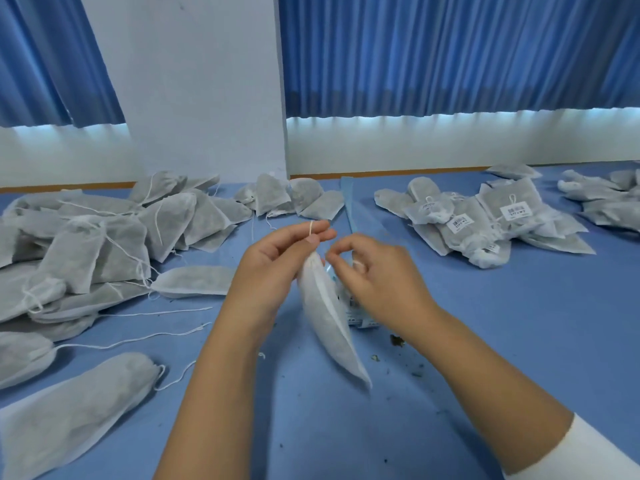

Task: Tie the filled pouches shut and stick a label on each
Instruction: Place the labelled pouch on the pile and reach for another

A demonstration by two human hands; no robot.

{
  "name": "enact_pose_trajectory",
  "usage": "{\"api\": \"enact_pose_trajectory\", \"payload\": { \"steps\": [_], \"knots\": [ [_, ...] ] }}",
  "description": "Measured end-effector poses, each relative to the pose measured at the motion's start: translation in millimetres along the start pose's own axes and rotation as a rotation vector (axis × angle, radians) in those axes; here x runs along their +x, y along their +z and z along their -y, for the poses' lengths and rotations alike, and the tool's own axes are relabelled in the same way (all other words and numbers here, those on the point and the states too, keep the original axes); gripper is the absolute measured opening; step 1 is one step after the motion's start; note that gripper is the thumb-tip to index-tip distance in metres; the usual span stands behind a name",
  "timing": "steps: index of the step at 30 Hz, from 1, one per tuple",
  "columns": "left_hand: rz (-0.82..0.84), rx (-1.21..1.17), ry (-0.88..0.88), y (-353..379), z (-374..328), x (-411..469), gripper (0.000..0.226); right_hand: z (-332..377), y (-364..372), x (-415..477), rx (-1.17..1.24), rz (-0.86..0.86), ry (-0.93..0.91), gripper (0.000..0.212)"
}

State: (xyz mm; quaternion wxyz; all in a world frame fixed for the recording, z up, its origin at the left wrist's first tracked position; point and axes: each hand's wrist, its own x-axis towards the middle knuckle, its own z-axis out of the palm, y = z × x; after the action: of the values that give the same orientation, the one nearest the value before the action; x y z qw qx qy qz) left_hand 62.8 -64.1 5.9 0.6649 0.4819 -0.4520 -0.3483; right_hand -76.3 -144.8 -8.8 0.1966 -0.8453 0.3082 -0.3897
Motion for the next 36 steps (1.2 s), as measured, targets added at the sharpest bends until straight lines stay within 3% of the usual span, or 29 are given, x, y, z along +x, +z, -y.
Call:
{"api": "enact_pose_trajectory", "payload": {
  "steps": [3,7,11,16,22,25,29,32,36],
  "knots": [
    [0.002,0.202,0.011,-1,2,-3,0.027,4,-6,-5,-0.091,0.143,-0.118,0.012],
    [0.082,0.300,-0.044,-4,-2,-11,0.026,4,-25,-6,-0.014,0.160,-0.191,0.012],
    [0.233,0.364,-0.110,-1,-7,-15,0.022,-4,-38,-6,0.197,0.166,-0.097,0.009],
    [0.229,0.438,-0.180,3,-9,-17,0.024,-7,-37,-7,0.362,0.204,-0.040,0.013],
    [0.279,0.468,-0.206,6,-11,-21,0.027,-12,-38,-3,0.434,0.108,0.033,0.004],
    [0.271,0.384,-0.220,13,-8,-19,0.032,-11,-34,-3,0.479,0.059,0.100,0.005],
    [0.201,0.078,-0.235,24,-5,-16,0.042,-5,-26,-2,0.519,0.015,0.207,0.008],
    [0.111,-0.071,-0.238,27,-4,-14,0.036,-8,-23,-1,0.399,-0.074,0.297,0.037],
    [-0.021,-0.086,-0.248,23,0,-10,0.027,-4,-27,-3,0.336,-0.178,0.212,0.032]
  ]
}}
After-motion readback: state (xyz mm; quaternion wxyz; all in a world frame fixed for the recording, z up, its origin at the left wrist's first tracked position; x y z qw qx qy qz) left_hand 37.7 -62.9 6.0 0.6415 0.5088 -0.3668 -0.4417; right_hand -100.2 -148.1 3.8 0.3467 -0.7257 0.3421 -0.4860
